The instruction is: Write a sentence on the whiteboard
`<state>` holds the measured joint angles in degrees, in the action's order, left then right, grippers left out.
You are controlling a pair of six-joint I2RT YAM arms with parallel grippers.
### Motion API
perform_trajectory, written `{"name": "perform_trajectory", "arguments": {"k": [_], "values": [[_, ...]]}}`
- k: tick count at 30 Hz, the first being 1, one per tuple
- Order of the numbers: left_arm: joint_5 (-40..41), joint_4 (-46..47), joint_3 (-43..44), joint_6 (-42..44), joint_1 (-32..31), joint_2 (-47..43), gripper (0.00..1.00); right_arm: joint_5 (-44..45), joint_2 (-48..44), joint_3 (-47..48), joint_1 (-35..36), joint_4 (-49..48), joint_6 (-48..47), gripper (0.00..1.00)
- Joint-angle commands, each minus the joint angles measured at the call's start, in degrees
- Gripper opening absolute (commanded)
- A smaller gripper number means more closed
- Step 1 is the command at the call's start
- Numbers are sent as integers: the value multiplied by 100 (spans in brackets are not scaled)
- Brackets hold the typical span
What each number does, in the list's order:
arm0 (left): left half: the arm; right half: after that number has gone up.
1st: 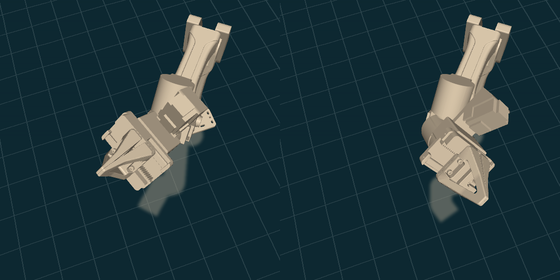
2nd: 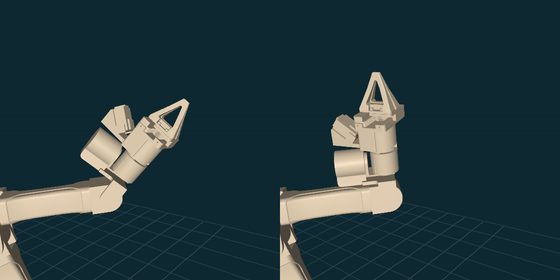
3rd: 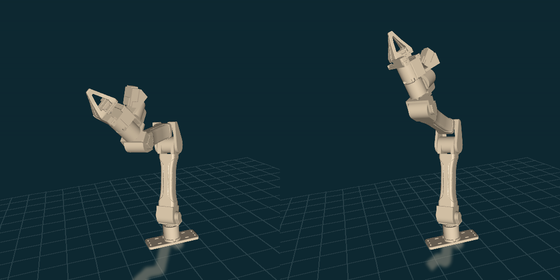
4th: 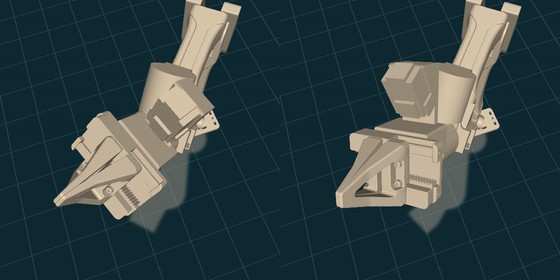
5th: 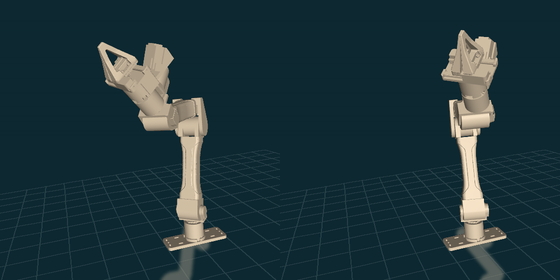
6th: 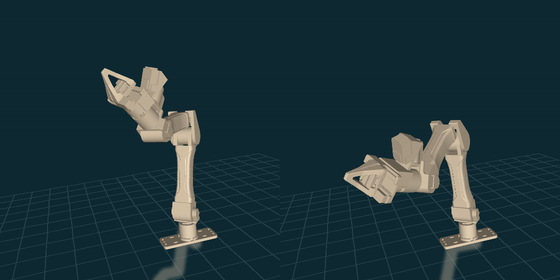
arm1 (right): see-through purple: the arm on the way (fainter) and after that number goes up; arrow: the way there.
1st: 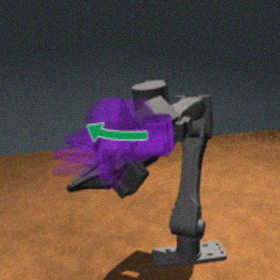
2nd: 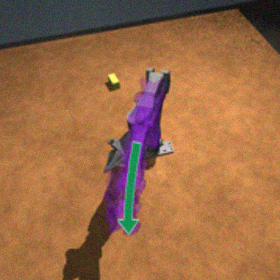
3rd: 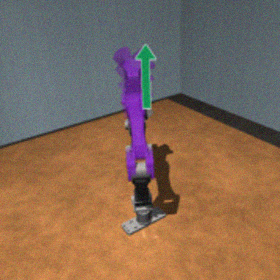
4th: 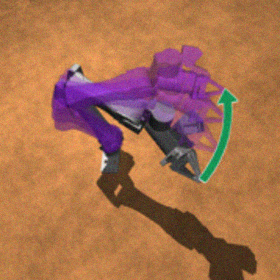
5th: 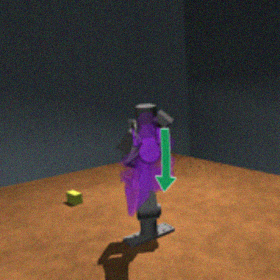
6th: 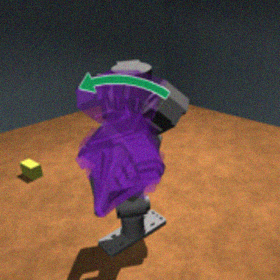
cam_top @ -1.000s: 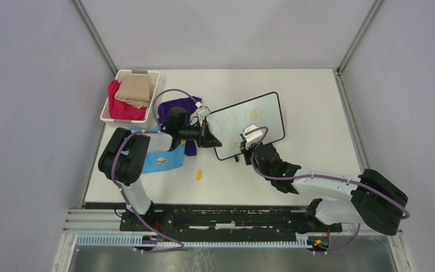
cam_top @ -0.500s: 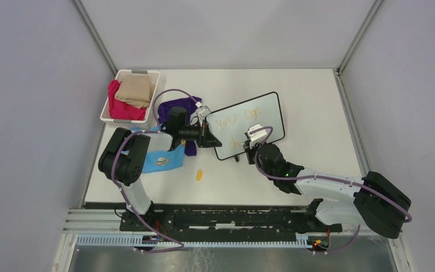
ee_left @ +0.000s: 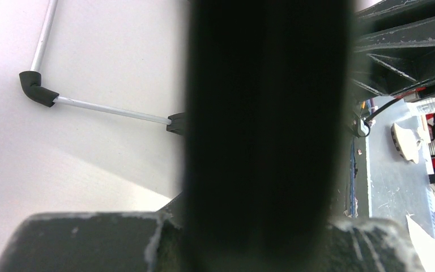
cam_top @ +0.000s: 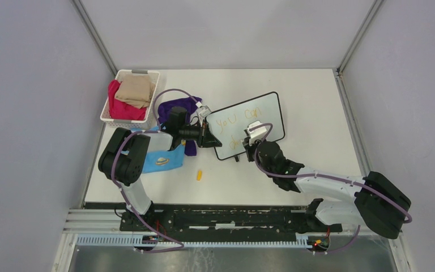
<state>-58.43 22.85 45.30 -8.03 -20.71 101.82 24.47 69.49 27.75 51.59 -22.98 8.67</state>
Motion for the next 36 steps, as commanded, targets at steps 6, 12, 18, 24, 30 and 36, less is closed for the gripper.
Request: {"name": "perform_trajectory", "arguments": {"k": [6,12,18,24,30,36], "values": [[592,-668,-56,328,-134,254,2,-241,109,241,-40,-337,-37,0],[596,-684,-56,335,-131,244,2,-459,158,163,-38,-445,38,0],[599,-687,-54,334,-132,259,2,-366,119,-6,-22,-383,88,0],[592,-694,-47,335,-135,258,2,-263,-52,-232,-26,-331,116,0],[589,-694,-55,338,-136,242,2,-332,-533,-211,-39,-321,175,0],[597,-694,-48,338,-140,241,2,-26,-993,-106,-273,-215,188,0]]}}
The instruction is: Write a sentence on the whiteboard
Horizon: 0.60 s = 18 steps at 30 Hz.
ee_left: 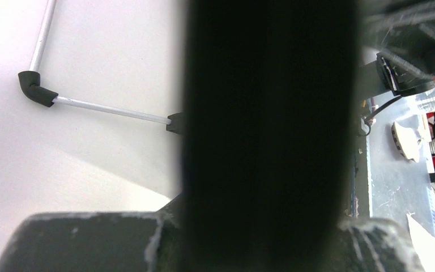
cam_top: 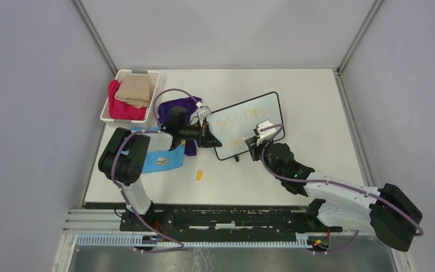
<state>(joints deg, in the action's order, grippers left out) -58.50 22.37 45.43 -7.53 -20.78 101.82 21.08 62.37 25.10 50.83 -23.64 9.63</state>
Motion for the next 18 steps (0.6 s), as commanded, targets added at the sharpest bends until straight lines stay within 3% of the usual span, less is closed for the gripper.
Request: {"name": "perform_trajectory", "arguments": {"k": [1,6,18], "values": [[608,-646,-61,287,-137,237,2,390,-327,138,-264,-170,92,0],[604,-646,-58,287,-134,241,2,336,-351,147,-632,-179,62,0],[600,-664,-44,295,-137,268,2,-19,77,278,-640,-184,-22,0]]}}
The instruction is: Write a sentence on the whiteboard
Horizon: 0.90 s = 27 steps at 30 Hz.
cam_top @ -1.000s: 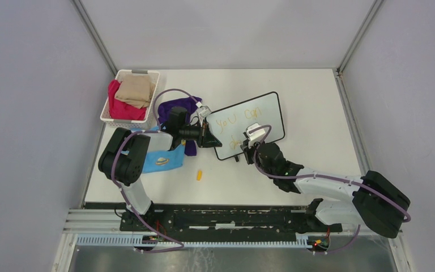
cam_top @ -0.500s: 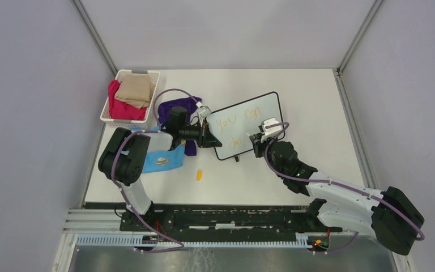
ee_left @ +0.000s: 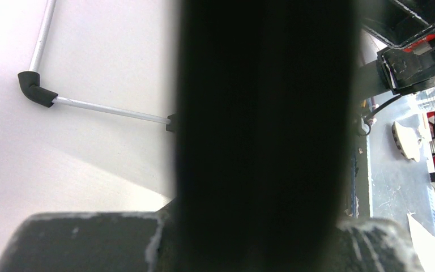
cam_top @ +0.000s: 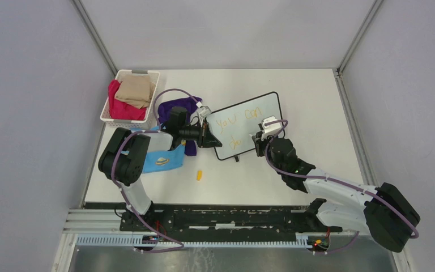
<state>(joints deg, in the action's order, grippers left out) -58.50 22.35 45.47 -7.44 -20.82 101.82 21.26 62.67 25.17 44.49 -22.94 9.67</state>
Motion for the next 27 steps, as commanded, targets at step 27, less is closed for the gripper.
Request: {"name": "perform_trajectory", "arguments": {"k": [27], "values": [[624,-723,-36,323,-139,262,2,21,123,-226,-4,-290,153,0]]}}
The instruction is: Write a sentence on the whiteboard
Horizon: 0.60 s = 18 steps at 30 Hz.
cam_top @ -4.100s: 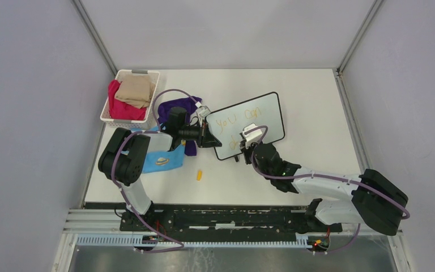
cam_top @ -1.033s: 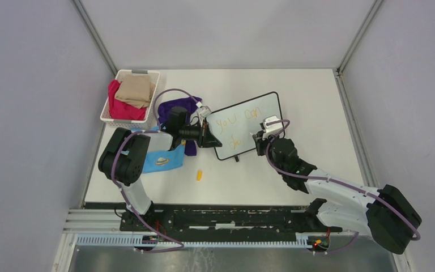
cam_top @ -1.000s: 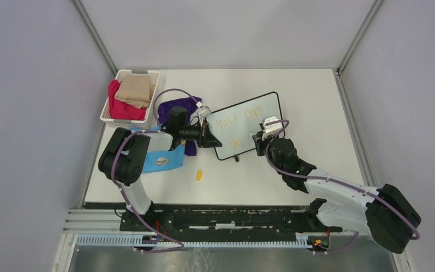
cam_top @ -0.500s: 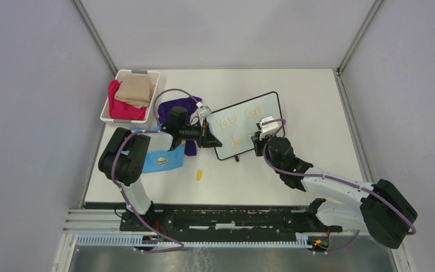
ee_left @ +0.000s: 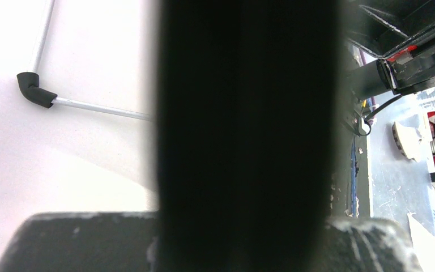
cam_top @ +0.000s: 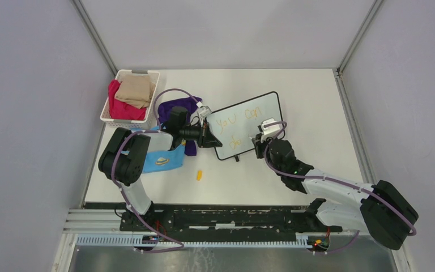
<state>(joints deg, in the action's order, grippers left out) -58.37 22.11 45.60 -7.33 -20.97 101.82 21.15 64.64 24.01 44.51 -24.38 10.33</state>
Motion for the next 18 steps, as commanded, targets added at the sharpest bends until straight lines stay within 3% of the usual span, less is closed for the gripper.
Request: {"name": "perform_trajectory", "arguments": {"k": [1,18], "values": [[608,-707,-51,311,-125,264,2,25,-80,-126,-12,-140,101,0],[616,-743,-37,334,-131,288,2,52,-233,-339,-7,-120,165,0]]}}
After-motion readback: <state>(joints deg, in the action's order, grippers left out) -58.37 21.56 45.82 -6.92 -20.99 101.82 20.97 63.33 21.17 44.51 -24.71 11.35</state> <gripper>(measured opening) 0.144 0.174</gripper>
